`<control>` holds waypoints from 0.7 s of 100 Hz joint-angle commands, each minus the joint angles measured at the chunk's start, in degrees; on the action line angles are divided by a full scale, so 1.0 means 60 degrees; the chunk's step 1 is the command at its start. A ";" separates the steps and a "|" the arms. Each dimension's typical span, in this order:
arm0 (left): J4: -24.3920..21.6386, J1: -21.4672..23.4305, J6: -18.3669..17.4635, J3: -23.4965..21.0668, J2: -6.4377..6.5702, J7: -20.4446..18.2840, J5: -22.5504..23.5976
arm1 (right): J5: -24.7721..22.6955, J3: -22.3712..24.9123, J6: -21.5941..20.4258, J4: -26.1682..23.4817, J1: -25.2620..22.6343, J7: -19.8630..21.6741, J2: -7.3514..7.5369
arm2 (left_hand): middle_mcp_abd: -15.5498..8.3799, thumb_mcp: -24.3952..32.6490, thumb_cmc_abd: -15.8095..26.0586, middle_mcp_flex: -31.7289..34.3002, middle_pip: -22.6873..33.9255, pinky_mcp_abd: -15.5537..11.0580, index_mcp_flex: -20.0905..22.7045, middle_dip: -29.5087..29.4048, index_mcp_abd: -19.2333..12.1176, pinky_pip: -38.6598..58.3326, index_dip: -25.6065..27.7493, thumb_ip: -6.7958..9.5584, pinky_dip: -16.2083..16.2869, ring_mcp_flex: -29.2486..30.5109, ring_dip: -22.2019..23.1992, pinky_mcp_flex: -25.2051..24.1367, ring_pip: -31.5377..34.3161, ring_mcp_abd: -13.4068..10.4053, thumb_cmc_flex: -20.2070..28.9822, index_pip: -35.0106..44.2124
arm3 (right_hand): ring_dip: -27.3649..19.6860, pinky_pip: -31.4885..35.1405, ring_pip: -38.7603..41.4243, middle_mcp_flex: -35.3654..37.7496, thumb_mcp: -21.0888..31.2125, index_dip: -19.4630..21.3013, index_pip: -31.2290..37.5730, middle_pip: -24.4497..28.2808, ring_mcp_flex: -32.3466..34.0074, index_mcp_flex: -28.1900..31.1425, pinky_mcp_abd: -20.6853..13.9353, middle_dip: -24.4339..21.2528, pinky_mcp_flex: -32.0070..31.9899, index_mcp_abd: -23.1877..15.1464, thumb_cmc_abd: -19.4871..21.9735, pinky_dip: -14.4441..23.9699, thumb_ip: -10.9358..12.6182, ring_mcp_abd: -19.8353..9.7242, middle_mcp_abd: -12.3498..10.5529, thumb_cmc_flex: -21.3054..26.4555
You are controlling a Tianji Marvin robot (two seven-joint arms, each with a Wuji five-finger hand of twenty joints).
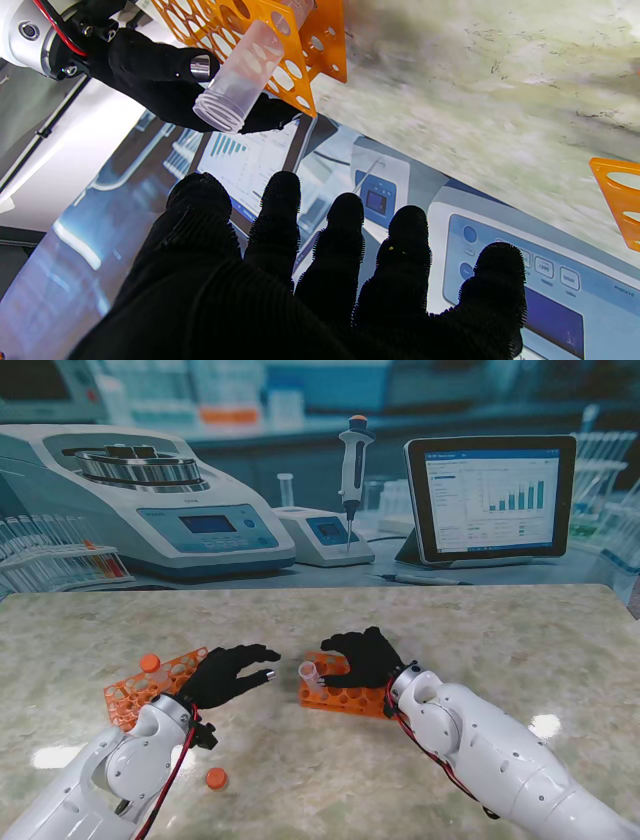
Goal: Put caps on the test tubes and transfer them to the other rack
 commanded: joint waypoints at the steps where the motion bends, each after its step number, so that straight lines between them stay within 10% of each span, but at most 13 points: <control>1: 0.0000 0.0019 -0.0020 -0.0010 0.0012 -0.0041 0.0010 | -0.0058 -0.0019 -0.0023 -0.0044 -0.0121 0.0040 0.0034 | -0.0049 -0.0178 0.0444 -0.0259 -0.0171 -0.0210 0.0069 -0.0270 0.0052 -0.0480 0.0063 -0.0130 -0.0245 -0.0235 -0.0137 -0.0145 -0.0094 -0.0241 -0.0167 -0.0119 | -0.0088 -0.0123 -0.0349 -0.0259 -0.0039 -0.0091 -0.0166 -0.0114 -0.0313 -0.0200 0.0215 -0.0059 -0.0174 0.0202 0.0187 -0.0299 -0.0154 0.0088 0.0208 -0.0301; 70: 0.0060 -0.0002 -0.0057 -0.0026 0.0005 -0.0009 -0.0014 | 0.0009 -0.0015 -0.0008 -0.0003 0.0029 -0.0042 -0.0022 | -0.0042 -0.0182 0.0451 -0.0262 -0.0167 -0.0250 0.0062 -0.0270 0.0040 -0.0553 0.0069 -0.0130 -0.0195 -0.0255 -0.0140 -0.0166 -0.0099 -0.0264 -0.0149 -0.0123 | -0.0102 -0.0061 -0.0360 -0.0267 -0.0019 -0.0006 -0.0193 -0.0120 -0.0307 -0.0215 0.0225 -0.0068 -0.0188 0.0225 0.0108 -0.0333 -0.0133 0.0110 0.0228 -0.0144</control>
